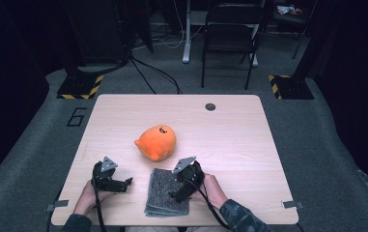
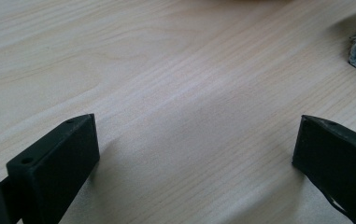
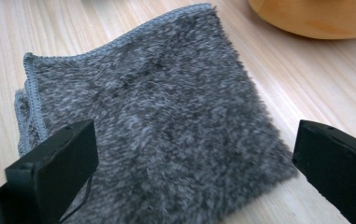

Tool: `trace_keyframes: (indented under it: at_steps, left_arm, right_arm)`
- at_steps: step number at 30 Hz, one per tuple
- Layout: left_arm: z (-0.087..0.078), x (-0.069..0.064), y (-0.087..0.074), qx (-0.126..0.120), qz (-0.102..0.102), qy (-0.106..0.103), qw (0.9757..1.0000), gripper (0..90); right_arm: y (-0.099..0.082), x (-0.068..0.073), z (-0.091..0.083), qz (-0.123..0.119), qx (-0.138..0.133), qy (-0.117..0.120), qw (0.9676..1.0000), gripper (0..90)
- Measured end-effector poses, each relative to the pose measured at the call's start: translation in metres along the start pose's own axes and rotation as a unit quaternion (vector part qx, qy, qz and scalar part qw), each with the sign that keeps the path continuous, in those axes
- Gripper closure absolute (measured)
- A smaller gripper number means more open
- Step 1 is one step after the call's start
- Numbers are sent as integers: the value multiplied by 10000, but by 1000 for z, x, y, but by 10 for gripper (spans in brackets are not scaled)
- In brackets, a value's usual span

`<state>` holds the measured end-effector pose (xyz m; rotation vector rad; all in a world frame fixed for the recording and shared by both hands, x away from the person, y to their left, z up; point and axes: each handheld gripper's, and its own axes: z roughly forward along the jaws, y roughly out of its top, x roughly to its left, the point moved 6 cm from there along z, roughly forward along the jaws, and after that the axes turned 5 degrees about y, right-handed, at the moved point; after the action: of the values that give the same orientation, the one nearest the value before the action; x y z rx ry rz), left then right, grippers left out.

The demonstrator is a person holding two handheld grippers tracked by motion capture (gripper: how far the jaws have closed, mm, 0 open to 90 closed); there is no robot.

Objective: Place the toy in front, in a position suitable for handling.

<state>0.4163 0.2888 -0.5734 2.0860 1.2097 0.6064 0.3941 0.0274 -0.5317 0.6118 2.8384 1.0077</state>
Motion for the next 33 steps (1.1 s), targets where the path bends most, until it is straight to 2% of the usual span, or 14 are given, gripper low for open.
trace_keyframes:
  at_steps: [4,6,10,13,20,28,33]
  left_arm:
    - [0,0,0,-2,-3,1,10000,0]
    - [0,0,0,-1,-1,-1,10000,0]
    - [0,0,0,17,5,-4,10000,0]
    - [0,0,0,13,7,6,10000,0]
    - [-1,0,0,30,13,-4,10000,1]
    - [-1,0,0,51,14,-13,10000,1]
    - [-1,0,0,49,12,-14,10000,1]
  right_arm:
    - [2,2,6,-94,25,-10,10000,3]
    - [1,2,9,-80,110,-11,9999,36]
    - [-4,0,14,-85,267,24,9996,147]
    - [-9,-1,20,-101,485,-8,9988,238]
    - [-10,-1,19,-125,462,-31,9988,400]
    - [-13,-6,15,35,353,-33,9994,641]
    - [-13,-6,14,18,350,-64,9994,707]
